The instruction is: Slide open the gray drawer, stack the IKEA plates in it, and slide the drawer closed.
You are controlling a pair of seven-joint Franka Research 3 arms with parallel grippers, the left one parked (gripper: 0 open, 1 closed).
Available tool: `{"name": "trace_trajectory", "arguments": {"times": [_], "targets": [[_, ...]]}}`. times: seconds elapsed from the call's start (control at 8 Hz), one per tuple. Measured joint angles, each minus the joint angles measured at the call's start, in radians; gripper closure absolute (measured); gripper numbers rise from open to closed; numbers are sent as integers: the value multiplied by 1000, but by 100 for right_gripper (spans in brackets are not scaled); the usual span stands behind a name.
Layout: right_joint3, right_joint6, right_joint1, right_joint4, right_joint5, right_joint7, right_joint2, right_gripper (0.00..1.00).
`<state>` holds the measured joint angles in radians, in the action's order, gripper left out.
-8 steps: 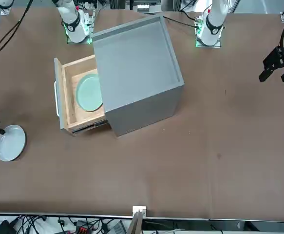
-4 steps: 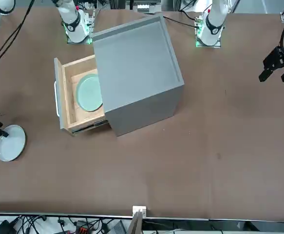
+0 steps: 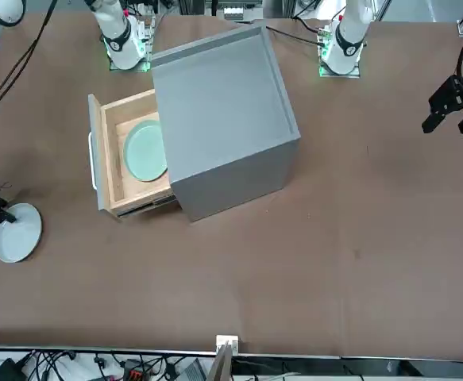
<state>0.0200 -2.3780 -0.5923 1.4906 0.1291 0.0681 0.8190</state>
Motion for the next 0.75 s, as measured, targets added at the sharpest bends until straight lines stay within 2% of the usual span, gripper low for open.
{"name": "trace_trajectory", "arguments": {"times": [0.25,0.38,0.5,0.62,0.75], "targets": [[0,-1,-1,-2,0,-2,0,35],[0,-1,-1,-7,0,-2,-1,61],[0,-1,-3,-10,0,-3,-1,82],[-3,0,-5,-13,2,-6,-3,99],[-7,0,-9,-13,2,-16,-4,100]]}}
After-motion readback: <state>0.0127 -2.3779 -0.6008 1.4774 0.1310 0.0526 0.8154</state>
